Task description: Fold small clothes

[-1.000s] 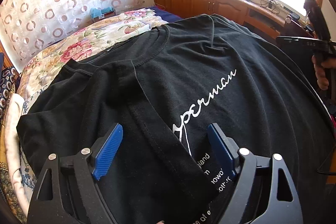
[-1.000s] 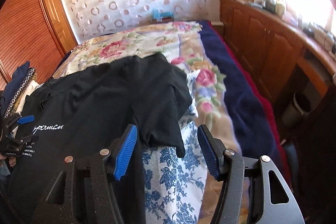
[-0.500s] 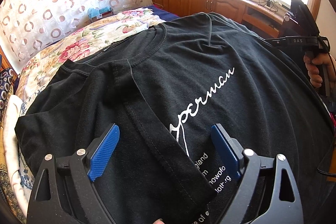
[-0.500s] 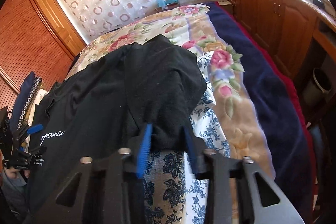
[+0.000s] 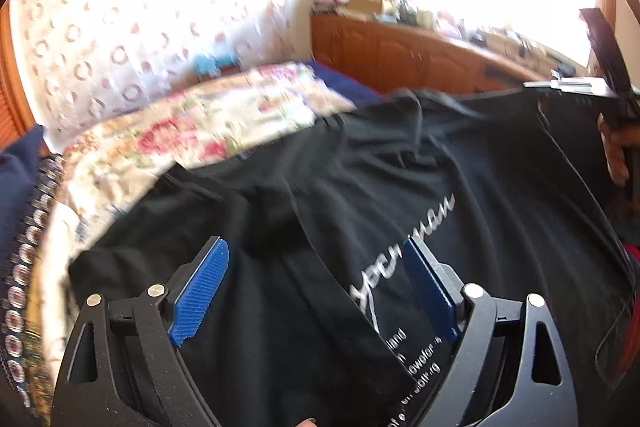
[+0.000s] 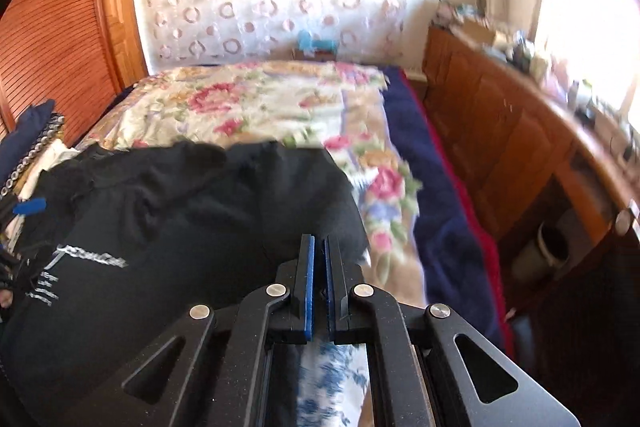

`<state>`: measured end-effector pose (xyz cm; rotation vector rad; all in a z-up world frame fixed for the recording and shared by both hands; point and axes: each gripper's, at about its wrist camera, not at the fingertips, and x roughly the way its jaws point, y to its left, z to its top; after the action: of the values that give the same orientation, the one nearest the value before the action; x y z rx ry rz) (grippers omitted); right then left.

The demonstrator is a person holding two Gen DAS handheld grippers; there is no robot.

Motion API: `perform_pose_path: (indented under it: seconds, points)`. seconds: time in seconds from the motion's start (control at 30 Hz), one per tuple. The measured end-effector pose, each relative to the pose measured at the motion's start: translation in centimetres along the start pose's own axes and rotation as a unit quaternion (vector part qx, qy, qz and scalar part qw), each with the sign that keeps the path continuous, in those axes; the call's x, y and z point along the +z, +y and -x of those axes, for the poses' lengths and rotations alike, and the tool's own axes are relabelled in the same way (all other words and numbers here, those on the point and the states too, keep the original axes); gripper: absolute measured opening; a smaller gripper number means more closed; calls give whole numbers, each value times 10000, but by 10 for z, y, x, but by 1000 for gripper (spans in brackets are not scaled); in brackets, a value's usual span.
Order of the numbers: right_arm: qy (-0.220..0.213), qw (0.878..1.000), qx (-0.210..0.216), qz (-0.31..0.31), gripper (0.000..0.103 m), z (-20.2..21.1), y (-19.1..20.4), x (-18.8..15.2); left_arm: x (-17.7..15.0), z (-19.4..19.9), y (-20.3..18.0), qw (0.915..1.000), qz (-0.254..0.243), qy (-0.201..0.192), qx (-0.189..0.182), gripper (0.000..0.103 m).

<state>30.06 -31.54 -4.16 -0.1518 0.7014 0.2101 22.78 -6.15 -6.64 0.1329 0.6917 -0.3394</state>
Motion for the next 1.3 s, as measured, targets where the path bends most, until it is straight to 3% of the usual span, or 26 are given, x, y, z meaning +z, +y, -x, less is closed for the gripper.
perform_pose_path:
  seconds: [0.17, 0.3, 0.43, 0.5, 0.63, 0.73, 0.83, 1.0, 1.3]
  points:
    - [-150, 9987, 325, 375, 4, 16, 36, -2, 3, 10, 19, 9993, 266, -165, 186, 89]
    - [190, 9963, 731, 404, 4, 5, 51, -19, 3, 19, 30, 9987, 421, -243, 129, 89]
    - [602, 9941, 853, 297, 5, -15, 48, -43, 1, 24, 31, 9984, 437, -341, 76, 89]
    - [704, 9940, 816, 192, 5, -17, 41, -53, 0, 27, 31, 9982, 442, -398, 36, 89]
    - [640, 9949, 774, -74, 37, -4, 22, -60, -1, 28, 29, 9980, 456, -434, -36, 89]
    - [492, 9970, 562, -211, 47, 17, 9, -57, -2, 27, 28, 9981, 443, -425, -44, 89]
    - [469, 9976, 243, -441, 49, 21, -10, -61, -3, 27, 28, 9981, 441, -411, -85, 89]
    - [580, 9954, -75, -763, 49, -8, -29, -70, -5, 25, 26, 9984, 421, -373, -82, 89]
    - [817, 9882, -90, -1291, 49, -67, -35, -47, -7, 23, 27, 9985, 442, -325, -77, 89]
